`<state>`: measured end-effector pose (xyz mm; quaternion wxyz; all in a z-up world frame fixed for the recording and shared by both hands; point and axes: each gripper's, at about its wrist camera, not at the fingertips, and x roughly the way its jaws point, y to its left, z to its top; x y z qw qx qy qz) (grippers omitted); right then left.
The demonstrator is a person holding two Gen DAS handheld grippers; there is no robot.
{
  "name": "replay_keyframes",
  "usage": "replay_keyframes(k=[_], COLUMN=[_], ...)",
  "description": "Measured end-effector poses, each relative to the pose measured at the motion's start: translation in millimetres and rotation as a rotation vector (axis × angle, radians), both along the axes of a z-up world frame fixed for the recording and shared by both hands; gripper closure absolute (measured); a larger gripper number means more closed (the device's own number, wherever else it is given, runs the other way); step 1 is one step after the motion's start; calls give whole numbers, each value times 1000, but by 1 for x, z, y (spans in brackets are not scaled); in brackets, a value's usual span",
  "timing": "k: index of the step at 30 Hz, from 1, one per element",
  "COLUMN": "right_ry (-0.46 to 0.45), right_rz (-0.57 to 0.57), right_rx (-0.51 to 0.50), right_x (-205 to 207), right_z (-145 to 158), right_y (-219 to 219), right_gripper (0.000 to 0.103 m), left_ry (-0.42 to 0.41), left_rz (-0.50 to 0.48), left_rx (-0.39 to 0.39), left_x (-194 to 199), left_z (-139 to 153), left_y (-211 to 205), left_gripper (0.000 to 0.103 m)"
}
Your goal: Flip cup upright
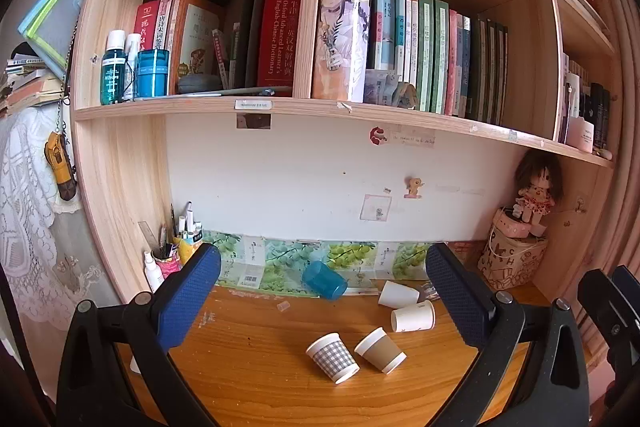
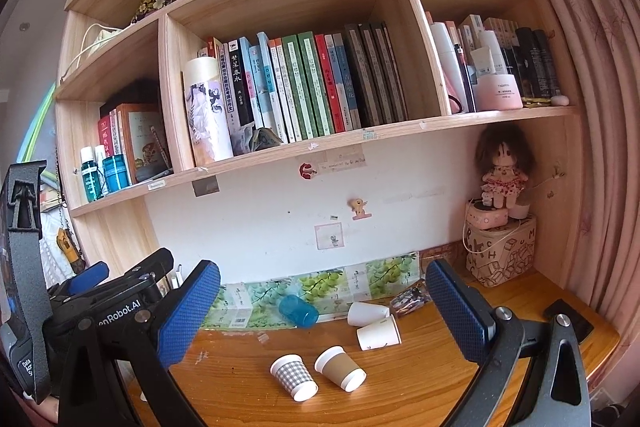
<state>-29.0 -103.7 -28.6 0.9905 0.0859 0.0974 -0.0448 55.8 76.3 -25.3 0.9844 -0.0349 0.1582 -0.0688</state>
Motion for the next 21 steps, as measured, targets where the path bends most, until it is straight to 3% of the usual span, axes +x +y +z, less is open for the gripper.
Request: replay_keyframes(k=[11, 21], right_ry=[77, 151], right_rz=[-15, 37], right_rx=[-63, -101], right_x=[23, 56], right_z=[-11, -21], right_y=[12, -6], right_gripper=[0, 0], left_ry=[107, 207], left_rz=[0, 65], left_rx=[-35, -53], left_x=[18, 48], left_z=[-20, -35], left_y=[12, 9], left_gripper=[1, 1])
